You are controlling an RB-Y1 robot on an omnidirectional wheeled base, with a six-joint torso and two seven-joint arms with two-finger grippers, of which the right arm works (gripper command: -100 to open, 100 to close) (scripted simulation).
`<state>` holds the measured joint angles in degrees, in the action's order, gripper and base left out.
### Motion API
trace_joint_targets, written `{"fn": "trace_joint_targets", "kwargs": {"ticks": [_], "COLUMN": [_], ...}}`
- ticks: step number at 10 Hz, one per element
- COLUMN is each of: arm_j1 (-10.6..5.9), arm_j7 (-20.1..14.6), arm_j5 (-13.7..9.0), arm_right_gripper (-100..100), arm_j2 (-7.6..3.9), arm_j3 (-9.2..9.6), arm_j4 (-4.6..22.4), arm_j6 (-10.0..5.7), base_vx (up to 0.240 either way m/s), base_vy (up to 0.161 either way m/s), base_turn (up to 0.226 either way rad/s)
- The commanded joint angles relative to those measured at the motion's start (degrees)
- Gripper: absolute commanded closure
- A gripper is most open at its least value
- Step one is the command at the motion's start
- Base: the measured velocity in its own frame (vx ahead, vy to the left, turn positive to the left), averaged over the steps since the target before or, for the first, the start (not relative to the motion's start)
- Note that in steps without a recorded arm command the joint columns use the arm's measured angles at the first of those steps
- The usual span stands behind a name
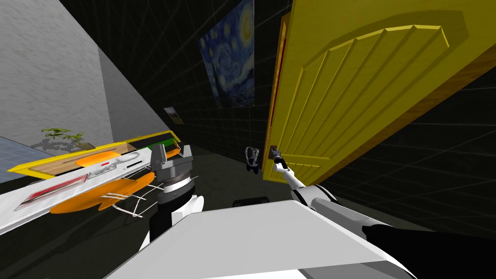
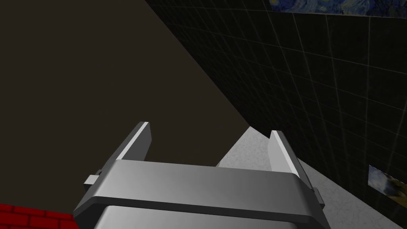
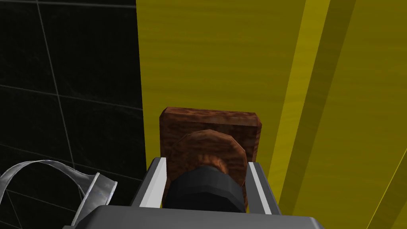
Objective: Pull the door open
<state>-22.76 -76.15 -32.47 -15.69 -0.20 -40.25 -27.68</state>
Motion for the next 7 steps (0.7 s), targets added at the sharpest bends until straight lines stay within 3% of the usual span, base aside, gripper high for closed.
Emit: {"fn": "trace_joint_targets", "kwargs": {"ticks": [1,3,7], "arm_j1": [0.28,0.64,1.61], "arm_j7": [-1.0,-2.26,-5.65], "arm_j5": [0.13,0.3,0.76], "arm_right_gripper": [100,100,100], "arm_j2": [-0.52,-1.17,-2.93], "arm_j3": [0.8,1.81,4.53], "arm_j4": [-0.25,-0.56,-1.42], "arm_j6": [0.04,0.09,0.24], "base_vx": [-0.101,-0.188,-0.241], "base_vy": [0.034,-0.023,-0.075], "base_turn": [0.096,0.137,0.131]}}
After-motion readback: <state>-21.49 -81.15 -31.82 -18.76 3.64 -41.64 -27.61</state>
